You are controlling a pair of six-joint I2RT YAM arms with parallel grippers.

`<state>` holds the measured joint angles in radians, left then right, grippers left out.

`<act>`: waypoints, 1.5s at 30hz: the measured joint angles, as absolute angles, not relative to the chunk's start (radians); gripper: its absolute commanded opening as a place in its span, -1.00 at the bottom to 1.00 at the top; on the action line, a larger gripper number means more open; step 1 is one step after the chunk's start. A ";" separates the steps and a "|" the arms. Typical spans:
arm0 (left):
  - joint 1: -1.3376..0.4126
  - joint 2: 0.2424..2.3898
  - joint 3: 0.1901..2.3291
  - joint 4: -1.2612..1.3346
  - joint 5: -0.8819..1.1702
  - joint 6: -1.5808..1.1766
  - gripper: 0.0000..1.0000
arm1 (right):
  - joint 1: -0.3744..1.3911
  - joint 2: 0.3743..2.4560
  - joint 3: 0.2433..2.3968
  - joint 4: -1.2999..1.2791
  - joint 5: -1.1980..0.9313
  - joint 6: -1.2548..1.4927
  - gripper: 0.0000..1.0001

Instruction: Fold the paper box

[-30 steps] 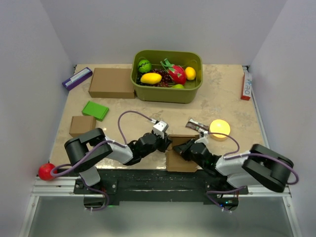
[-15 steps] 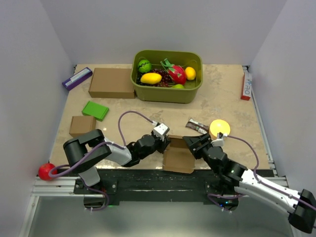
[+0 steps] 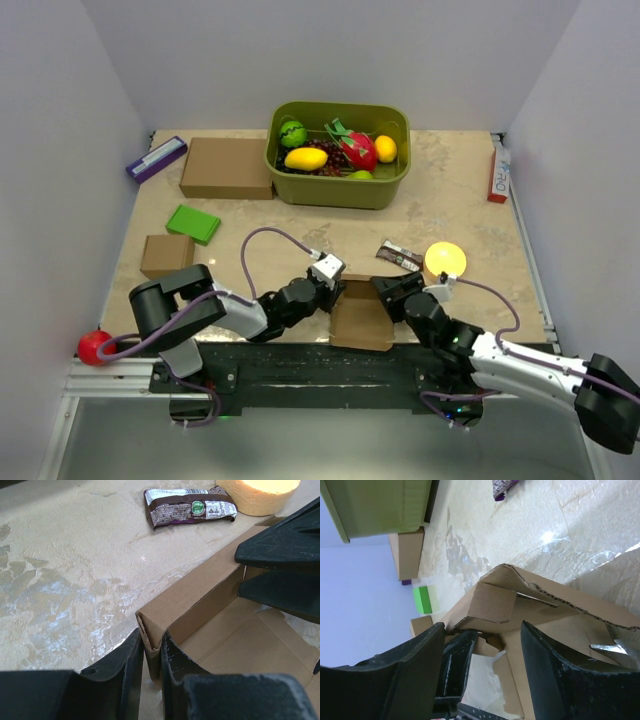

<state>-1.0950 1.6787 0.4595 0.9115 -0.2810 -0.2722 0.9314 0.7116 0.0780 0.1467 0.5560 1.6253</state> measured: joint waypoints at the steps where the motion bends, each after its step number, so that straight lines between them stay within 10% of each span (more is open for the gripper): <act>1: -1.097 1.679 0.459 0.912 -0.286 -0.270 -0.70 | 0.932 0.719 0.078 0.159 0.560 1.628 0.28; 9: -1.114 1.679 0.452 0.932 -0.296 -0.259 -0.70 | 0.934 0.691 0.078 0.169 0.594 1.650 0.11; 13: -1.121 1.679 0.433 0.966 -0.295 -0.242 -0.63 | 0.936 0.679 0.073 0.162 0.616 1.664 -0.65; 17: -1.126 1.683 0.427 0.981 -0.287 -0.238 -0.36 | 0.936 0.680 0.073 0.173 0.637 1.686 -1.00; 29: -1.131 1.626 0.403 0.913 -0.244 -0.255 0.58 | 0.936 0.686 0.073 0.188 0.638 1.702 -1.00; 45: -1.029 1.450 0.263 0.895 -0.097 -0.332 0.32 | 0.936 0.687 0.073 0.189 0.638 1.702 -1.00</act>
<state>-1.0294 1.4498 0.2634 0.8951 -0.0971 -0.3321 0.9360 0.6868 0.0727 0.1894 0.6380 1.7016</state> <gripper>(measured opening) 0.692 0.015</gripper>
